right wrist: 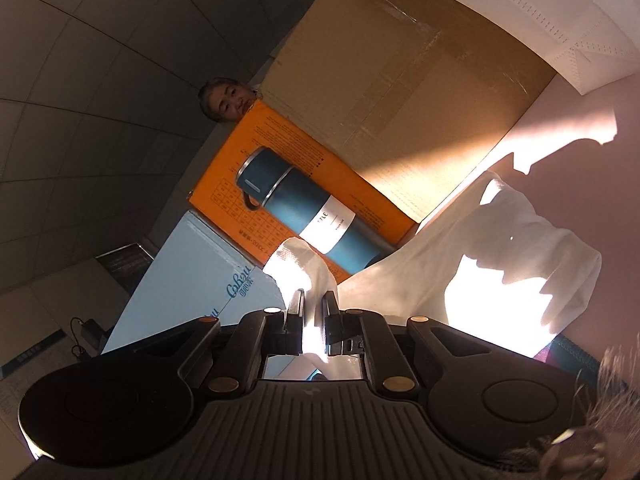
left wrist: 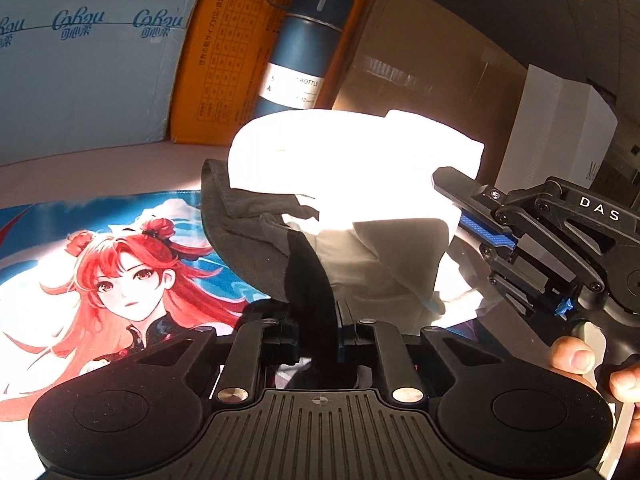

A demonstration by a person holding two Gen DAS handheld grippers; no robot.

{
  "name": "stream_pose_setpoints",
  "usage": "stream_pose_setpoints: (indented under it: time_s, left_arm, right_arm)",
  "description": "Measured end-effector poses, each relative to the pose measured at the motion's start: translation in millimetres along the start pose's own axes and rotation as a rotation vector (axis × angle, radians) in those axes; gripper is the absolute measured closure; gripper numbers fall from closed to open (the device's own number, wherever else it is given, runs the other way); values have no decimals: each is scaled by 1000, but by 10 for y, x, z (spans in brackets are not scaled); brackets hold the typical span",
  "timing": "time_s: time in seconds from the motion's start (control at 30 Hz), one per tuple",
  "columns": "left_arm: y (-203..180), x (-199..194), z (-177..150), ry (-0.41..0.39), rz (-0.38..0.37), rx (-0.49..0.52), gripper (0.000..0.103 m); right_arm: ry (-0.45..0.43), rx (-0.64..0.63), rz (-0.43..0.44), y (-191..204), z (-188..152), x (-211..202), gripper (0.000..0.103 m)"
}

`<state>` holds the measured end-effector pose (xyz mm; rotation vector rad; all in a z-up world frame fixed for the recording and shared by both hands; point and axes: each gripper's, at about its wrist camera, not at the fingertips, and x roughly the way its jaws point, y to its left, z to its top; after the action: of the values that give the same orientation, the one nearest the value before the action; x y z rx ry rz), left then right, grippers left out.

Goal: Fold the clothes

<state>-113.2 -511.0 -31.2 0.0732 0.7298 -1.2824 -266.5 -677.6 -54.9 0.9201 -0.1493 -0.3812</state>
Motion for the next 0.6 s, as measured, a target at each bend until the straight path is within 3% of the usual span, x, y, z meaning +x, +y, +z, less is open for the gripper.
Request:
stream_pose_setpoints:
  time_s: [0.17,0.33,0.47,0.6]
  left_arm:
    - [231,-295,6,-37,-28,-47,91]
    - [559,-653,-21,-63,-15,-83,91]
    - [852,-1043,-48,-113,5,-121,91]
    - [1142,-1468,-83,-176,36,-152,91]
  right_arm:
    - [-63,2,41,39,29,-110,95]
    - [-87,-47,5,351,-32,-145,95]
    - [-129,8,20,581,-43,-232,95]
    - [-193,11,-24,768,-49,-347,96]
